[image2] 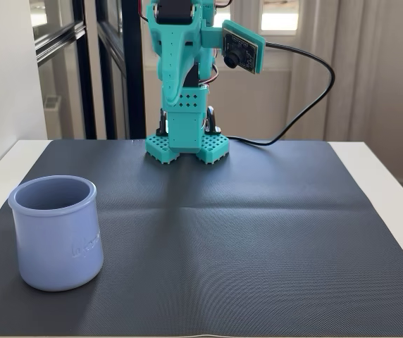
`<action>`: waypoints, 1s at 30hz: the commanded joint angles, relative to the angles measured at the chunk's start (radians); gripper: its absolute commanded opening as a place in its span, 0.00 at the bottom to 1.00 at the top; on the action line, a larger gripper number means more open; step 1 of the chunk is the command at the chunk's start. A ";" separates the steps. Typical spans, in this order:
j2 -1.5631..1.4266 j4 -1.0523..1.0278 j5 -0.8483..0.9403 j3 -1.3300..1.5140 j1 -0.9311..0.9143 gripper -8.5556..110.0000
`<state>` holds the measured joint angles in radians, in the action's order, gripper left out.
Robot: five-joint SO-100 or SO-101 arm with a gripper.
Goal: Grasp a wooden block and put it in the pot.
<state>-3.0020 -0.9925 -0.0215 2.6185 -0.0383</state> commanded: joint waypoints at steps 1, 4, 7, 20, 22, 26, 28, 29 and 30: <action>-0.110 -0.005 0.037 0.126 0.017 0.07; -0.209 -0.005 0.034 0.252 0.017 0.07; -0.287 -0.005 0.037 0.354 0.017 0.07; -0.393 -0.037 0.037 0.477 0.011 0.07; -0.393 -0.037 0.037 0.477 0.011 0.07; -0.393 -0.037 0.037 0.477 0.008 0.07; -0.393 -0.037 0.037 0.477 0.008 0.07; -0.393 -0.037 0.037 0.477 0.008 0.07; -0.393 -0.037 0.037 0.477 0.008 0.07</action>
<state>-3.3886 -1.0308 0.0138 3.0986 -0.0245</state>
